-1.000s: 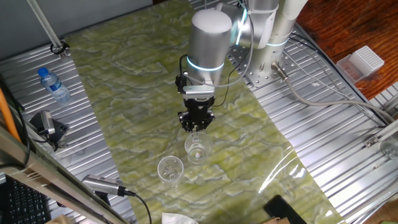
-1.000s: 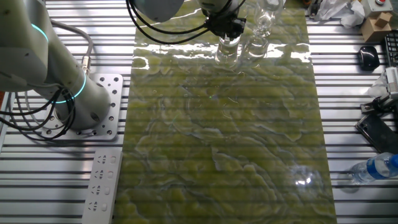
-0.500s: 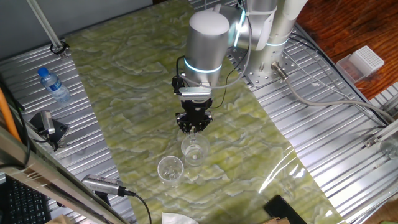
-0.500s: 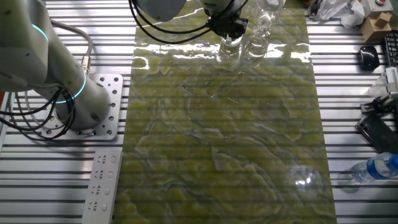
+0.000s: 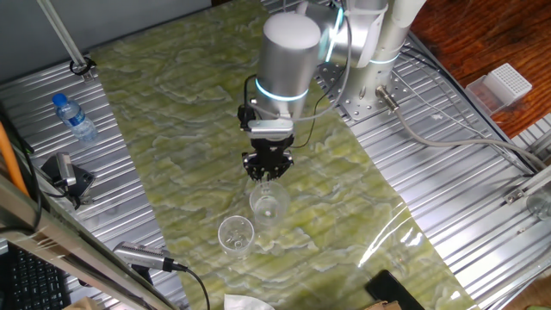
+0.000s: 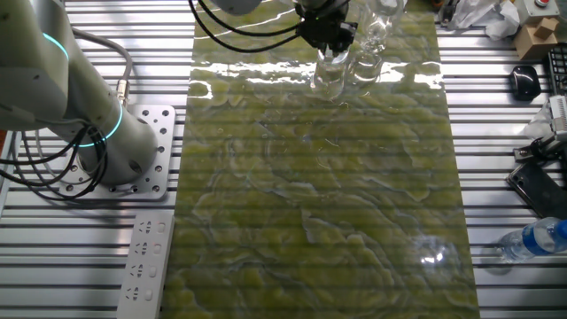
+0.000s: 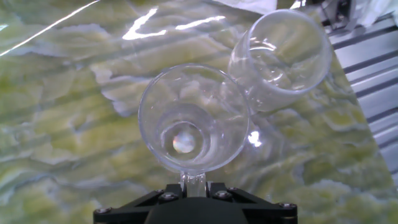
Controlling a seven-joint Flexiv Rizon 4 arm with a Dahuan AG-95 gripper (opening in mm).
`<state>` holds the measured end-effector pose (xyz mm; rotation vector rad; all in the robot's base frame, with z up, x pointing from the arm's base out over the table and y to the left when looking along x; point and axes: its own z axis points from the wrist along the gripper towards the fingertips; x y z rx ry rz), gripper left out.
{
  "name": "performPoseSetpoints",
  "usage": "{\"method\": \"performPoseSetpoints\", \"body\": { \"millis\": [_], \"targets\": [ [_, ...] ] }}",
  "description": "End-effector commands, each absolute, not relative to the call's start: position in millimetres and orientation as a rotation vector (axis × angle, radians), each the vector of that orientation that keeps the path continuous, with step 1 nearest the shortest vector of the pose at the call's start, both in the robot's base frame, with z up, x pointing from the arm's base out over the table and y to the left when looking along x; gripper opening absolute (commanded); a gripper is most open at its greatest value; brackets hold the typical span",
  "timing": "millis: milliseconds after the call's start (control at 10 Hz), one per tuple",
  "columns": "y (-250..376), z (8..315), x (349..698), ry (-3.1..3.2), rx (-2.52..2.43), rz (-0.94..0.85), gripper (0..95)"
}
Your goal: Pour the water from one cup into another empty cup
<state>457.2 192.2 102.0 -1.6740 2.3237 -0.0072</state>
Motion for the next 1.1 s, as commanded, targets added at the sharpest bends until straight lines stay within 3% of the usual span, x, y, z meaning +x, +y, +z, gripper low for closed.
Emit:
{"method": "performPoseSetpoints", "body": {
  "millis": [100,1100],
  "targets": [
    [190.1,111.1,453.5,2.34,-1.679,0.004,0.0],
    [161.0,123.7,447.7,2.379,-1.684,-0.056,0.0]
  ]
}}
